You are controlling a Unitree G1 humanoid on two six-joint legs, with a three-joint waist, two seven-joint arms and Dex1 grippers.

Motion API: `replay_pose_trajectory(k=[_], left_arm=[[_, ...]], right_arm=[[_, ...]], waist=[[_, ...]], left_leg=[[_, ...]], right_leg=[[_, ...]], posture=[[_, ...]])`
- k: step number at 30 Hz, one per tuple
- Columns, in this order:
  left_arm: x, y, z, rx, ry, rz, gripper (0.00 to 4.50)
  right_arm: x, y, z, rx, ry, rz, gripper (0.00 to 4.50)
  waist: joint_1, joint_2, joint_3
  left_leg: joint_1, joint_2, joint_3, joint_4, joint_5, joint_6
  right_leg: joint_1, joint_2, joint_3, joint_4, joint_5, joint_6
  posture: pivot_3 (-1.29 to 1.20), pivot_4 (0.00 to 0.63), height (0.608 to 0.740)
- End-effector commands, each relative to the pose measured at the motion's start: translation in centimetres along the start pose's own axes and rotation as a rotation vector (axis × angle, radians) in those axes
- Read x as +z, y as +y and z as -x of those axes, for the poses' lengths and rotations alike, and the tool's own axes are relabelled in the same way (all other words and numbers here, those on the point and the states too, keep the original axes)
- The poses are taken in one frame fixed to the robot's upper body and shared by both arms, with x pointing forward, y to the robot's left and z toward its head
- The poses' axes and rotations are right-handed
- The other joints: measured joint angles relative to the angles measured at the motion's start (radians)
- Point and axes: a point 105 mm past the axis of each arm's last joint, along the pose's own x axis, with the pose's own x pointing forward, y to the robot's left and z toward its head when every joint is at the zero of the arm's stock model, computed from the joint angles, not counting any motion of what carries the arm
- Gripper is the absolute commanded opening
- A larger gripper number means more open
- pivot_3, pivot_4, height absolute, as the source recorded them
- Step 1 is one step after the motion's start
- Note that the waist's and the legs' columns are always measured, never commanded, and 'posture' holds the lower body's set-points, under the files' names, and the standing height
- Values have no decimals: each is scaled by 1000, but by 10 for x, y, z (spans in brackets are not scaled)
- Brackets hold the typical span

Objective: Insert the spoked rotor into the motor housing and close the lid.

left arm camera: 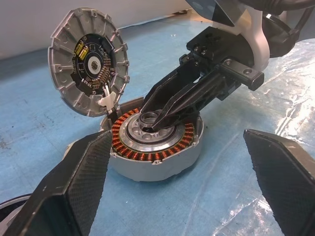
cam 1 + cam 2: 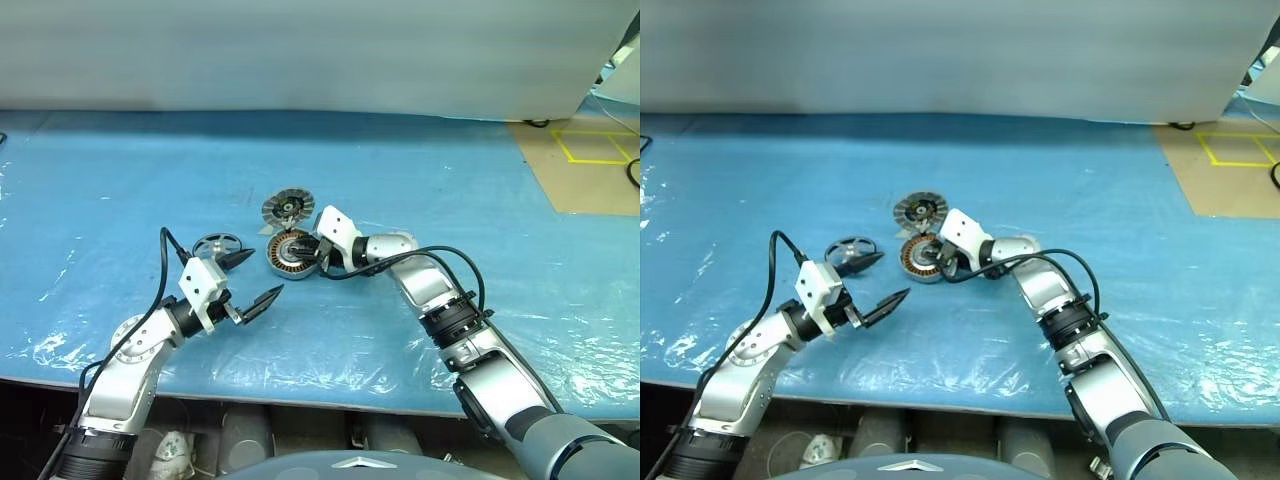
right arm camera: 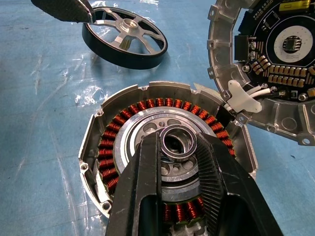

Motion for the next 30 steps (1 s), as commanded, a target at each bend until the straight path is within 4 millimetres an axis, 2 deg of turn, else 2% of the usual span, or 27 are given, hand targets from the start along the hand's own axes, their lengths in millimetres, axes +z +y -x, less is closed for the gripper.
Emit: replay_pose_trajectory(k=[1,18,21,26,27,30], left_arm=[[5,1,0,-4,-12,-19,4500],[4,-1,-1,-8,-9,-16,4500],[4,-1,-1,-11,-8,-15,4500],[2,-1,-1,-17,-1,-14,4500],[2,-1,-2,-21,1,-14,4500],[2,-1,-4,-30,3,-13,4500]], right_arm=[[5,1,0,13,-13,8,632],[3,0,-1,2,-8,2,632],[2,-1,-1,-5,-11,0,1683],[21,-7,2,-26,-146,-105,3362],[26,-10,4,-30,-178,-122,3362],[31,-14,8,-39,-216,-141,2703]], waist=[[0,0,0],[0,0,0],[0,0,0],[0,0,0],[0,0,0],[1,0,0]], left_leg=[[0,0,0,0,0,0],[0,0,0,0,0,0],[0,0,0,0,0,0],[0,0,0,0,0,0],[0,0,0,0,0,0],[0,0,0,0,0,0]], right_leg=[[0,0,0,0,0,0],[0,0,0,0,0,0],[0,0,0,0,0,0],[0,0,0,0,0,0],[0,0,0,0,0,0],[0,0,0,0,0,0]], posture=[[0,150,740],[0,150,740],[0,150,740],[0,150,740],[0,150,740],[0,150,740]])
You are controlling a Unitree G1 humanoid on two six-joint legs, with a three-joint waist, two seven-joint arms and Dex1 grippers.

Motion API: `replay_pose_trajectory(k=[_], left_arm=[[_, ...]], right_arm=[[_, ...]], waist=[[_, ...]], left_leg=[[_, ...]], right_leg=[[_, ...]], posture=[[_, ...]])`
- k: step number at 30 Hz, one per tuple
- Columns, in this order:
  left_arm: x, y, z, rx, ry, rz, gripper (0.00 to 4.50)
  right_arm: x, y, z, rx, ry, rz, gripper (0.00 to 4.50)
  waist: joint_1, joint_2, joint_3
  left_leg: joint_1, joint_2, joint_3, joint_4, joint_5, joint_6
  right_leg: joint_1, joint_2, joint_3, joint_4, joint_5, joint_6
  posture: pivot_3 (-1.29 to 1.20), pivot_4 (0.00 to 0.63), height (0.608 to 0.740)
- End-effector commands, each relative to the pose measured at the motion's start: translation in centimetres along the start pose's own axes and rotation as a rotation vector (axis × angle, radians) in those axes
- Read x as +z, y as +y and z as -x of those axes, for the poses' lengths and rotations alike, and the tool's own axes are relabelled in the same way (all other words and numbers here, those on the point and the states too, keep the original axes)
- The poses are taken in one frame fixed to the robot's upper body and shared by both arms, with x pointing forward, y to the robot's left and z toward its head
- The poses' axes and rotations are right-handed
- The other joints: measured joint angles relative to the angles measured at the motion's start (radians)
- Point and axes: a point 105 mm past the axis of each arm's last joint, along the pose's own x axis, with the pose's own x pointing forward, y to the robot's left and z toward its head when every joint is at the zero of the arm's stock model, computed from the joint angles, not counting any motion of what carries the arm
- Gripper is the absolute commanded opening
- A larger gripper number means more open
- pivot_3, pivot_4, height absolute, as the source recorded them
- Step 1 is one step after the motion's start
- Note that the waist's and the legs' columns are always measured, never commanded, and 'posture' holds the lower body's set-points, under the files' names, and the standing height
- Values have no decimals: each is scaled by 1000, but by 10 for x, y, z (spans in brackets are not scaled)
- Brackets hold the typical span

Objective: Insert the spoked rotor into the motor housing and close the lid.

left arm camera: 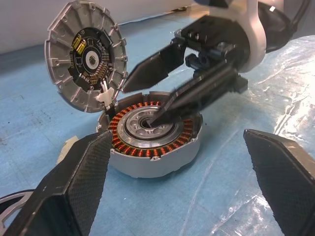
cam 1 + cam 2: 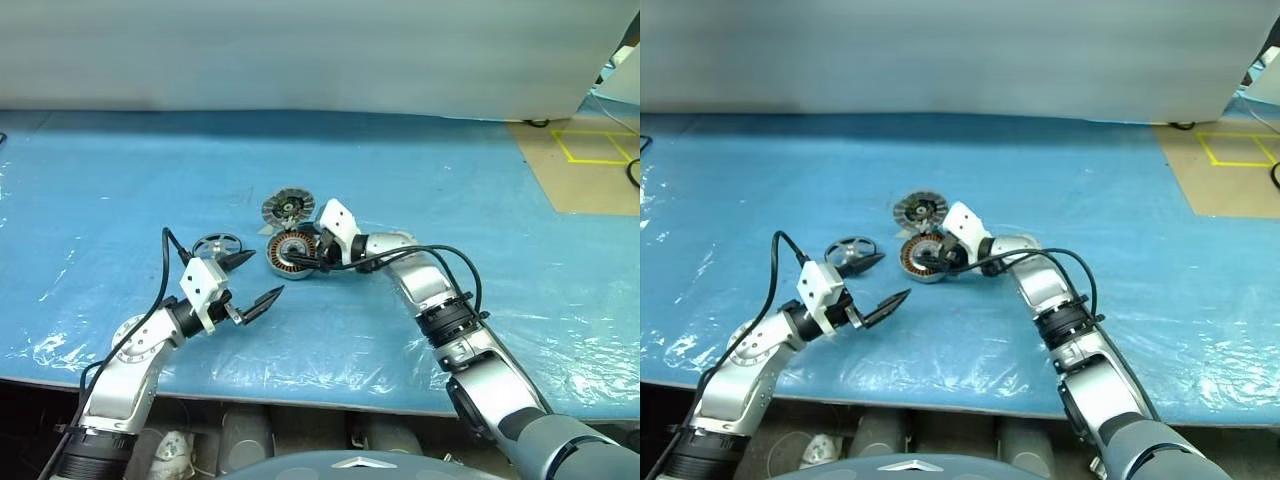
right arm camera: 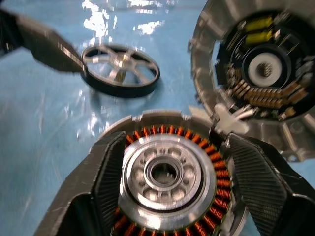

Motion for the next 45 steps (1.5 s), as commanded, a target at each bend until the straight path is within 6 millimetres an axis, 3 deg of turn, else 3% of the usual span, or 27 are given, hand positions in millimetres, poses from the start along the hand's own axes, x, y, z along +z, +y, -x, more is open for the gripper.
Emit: replay_pose_trajectory(k=[1,7,8,18,23,27,36,45], left_arm=[[4,-1,-3,-21,-7,-22,4500],[4,-1,-5,-28,-7,-22,4500],[4,-1,-5,-28,-8,-22,4500],[4,0,-3,-17,-8,-25,4500],[7,6,-1,8,-15,-31,4500],[15,18,3,37,-30,-22,4500],[28,59,10,66,46,19,4500],[36,100,19,-41,202,-22,4500]], right_arm=[[16,-3,4,-5,-68,7,2317],[2,9,-1,21,-10,45,169],[1,11,-2,22,-6,45,31],[-14,14,-13,-25,106,96,31],[8,14,-14,-2,-4,32,31],[18,16,-8,51,-60,38,31],[10,8,14,64,-24,107,31],[8,3,25,19,-28,122,31]], waist=[[0,0,0],[0,0,0],[0,0,0],[-1,0,0],[-1,0,0],[-1,0,0],[0,0,0],[-1,0,0]], left_leg=[[0,0,0,0,0,0],[0,0,0,0,0,0],[0,0,0,0,0,0],[1,0,0,0,0,0],[1,0,0,0,0,0],[1,0,0,0,0,0],[1,0,0,0,0,0],[1,-1,0,0,0,0]], right_leg=[[0,0,0,0,0,0],[0,0,0,0,0,0],[0,0,0,0,0,0],[1,0,0,0,0,0],[1,0,0,0,0,0],[1,0,0,0,0,0],[1,0,0,0,0,0],[1,0,0,0,0,0]], posture=[[0,150,740],[0,150,740],[0,150,740],[0,150,740],[0,150,740],[0,150,740],[0,150,740],[0,150,740]])
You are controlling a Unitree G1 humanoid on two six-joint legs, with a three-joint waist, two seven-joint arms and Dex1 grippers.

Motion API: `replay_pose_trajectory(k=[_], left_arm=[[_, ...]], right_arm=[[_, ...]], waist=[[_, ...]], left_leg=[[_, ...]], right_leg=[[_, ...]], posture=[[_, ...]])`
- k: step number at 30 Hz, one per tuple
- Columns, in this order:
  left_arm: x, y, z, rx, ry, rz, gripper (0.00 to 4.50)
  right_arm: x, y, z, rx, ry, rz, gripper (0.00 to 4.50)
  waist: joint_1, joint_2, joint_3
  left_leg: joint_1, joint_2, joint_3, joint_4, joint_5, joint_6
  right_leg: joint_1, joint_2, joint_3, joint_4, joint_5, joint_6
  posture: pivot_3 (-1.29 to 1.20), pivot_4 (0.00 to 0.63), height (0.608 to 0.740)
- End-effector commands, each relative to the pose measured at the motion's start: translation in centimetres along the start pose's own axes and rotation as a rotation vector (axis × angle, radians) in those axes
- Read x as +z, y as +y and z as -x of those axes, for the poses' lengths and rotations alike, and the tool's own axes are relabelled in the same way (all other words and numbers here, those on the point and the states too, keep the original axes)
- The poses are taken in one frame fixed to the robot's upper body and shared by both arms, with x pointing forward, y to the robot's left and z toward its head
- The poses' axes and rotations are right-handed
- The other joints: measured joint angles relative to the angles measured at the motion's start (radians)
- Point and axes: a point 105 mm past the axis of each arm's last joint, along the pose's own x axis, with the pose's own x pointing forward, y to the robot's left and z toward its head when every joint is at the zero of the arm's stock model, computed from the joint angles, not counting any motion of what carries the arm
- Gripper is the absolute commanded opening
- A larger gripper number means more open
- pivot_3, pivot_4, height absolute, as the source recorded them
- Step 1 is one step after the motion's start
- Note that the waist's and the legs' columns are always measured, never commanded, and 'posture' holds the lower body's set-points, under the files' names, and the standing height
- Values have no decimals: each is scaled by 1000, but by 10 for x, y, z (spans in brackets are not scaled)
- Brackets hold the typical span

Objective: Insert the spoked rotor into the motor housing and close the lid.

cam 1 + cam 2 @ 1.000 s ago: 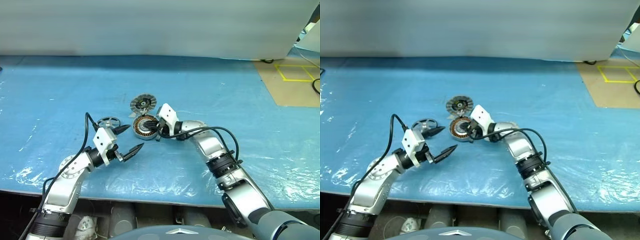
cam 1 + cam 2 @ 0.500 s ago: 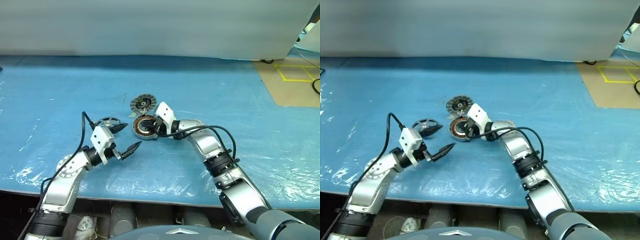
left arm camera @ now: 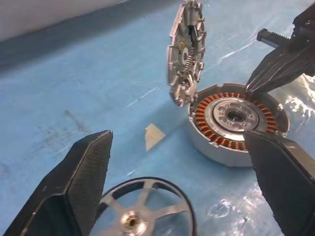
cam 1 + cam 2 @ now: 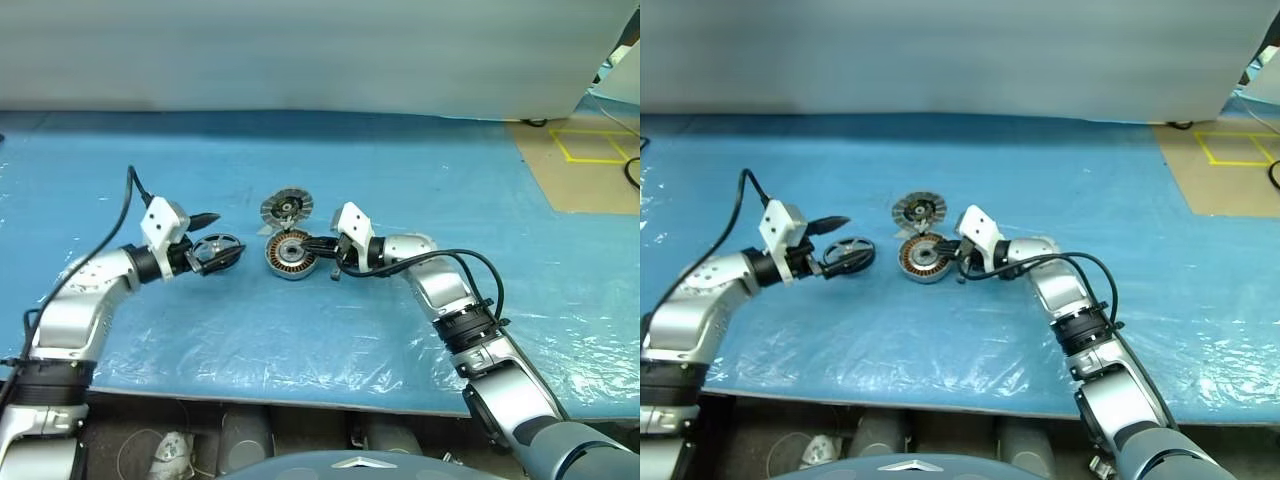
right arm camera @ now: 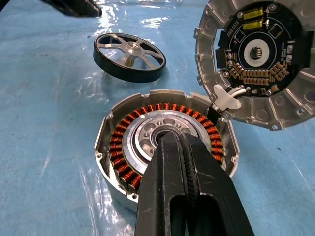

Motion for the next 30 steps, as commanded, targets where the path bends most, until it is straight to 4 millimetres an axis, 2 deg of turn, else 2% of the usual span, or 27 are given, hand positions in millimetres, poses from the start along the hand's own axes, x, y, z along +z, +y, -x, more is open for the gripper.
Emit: replay_pose_trajectory(k=[1,6,11,14,17,30], left_arm=[[4,12,6,-41,41,-29,4500],[-1,25,6,-80,104,-45,4500],[-1,32,-3,-85,130,-48,4500],[-3,34,-6,-88,144,-52,3904],[-3,34,-10,-102,154,-52,2948],[-17,31,-5,-149,294,-18,2948]], right_arm=[[18,-2,4,-30,-72,38,31],[16,-1,4,-56,-77,33,31],[15,-2,6,-75,-78,31,31],[14,-3,7,-85,-75,33,0],[13,-3,7,-89,-73,33,0],[10,-2,6,-89,-64,31,0]], waist=[[1,0,0],[4,0,0],[5,0,0],[5,0,0],[4,0,0],[4,0,0]], left_leg=[[0,0,0,0,0,0],[-1,-1,0,0,0,0],[-1,0,-1,0,0,0],[-1,-1,-1,0,0,0],[-1,0,-1,0,0,0],[-2,0,-2,0,0,0]], right_leg=[[0,0,0,0,0,0],[0,0,0,0,0,0],[0,-1,-1,0,0,0],[0,-1,-1,0,0,0],[0,-1,-1,0,0,0],[0,-1,-2,0,0,0]], posture=[[0,150,740],[0,150,740],[0,150,740],[0,150,740],[0,150,740],[0,150,740]])
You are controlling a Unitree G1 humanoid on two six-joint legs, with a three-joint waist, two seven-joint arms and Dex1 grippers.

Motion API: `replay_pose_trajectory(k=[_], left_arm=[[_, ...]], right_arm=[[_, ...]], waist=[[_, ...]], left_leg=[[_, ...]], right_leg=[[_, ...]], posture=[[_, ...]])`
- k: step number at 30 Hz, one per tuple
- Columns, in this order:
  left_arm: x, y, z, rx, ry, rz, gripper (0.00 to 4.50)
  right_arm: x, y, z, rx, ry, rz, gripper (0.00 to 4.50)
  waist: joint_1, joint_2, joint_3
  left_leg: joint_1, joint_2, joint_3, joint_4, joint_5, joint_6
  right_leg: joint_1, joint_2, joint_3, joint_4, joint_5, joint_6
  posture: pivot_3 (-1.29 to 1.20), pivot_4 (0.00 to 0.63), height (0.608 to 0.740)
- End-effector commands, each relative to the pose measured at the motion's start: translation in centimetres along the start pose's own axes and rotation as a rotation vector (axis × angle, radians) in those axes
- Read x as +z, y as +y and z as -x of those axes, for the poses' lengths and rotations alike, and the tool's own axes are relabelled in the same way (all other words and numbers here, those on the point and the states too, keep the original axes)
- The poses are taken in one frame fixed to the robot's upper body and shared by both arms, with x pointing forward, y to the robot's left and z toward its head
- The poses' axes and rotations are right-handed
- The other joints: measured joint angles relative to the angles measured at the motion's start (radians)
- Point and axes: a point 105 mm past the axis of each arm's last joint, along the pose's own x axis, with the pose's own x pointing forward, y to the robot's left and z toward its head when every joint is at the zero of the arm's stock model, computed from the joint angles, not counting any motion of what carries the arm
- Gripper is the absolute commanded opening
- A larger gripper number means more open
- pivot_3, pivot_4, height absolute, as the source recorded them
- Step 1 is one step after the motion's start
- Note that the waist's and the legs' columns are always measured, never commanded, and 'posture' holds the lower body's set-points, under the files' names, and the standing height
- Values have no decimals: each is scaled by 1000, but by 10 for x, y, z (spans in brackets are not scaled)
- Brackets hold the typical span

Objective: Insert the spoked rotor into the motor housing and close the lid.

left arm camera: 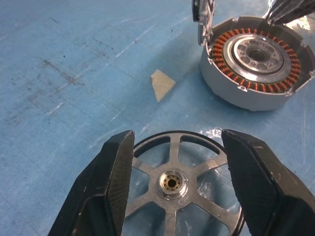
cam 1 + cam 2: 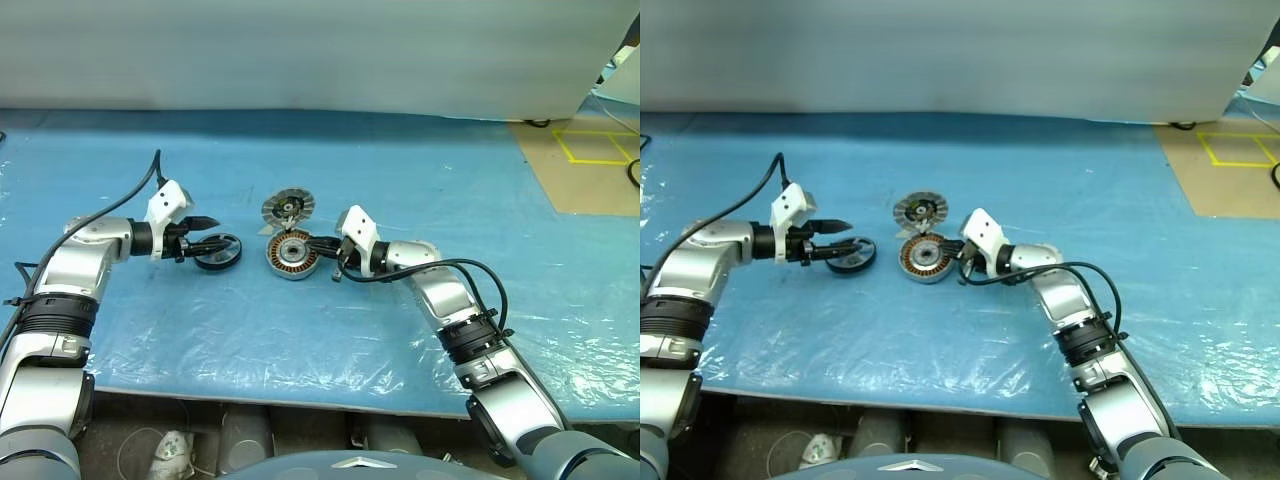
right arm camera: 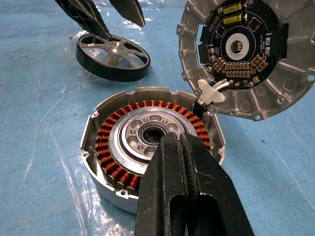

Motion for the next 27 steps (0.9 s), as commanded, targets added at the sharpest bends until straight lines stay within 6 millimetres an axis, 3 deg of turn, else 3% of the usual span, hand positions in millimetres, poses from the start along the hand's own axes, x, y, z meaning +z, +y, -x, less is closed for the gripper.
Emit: replay_pose_trajectory(k=[1,17,27], left_arm=[[1,4,10,7,46,-28,2948],[-20,5,0,31,103,-78,2948],[-30,1,-4,7,146,-88,2948]], right_arm=[[14,0,2,-8,-52,36,0],[15,3,2,-3,-58,31,0],[19,11,13,66,-64,29,0]], waist=[[0,0,0],[1,0,0],[3,0,0]], left_leg=[[0,0,0,0,0,0],[0,0,0,0,0,0],[0,0,0,-1,0,0]], right_leg=[[0,0,0,0,0,0],[0,0,0,0,0,0],[0,0,0,0,0,0]], posture=[[0,150,740],[0,150,740],[0,150,740]])
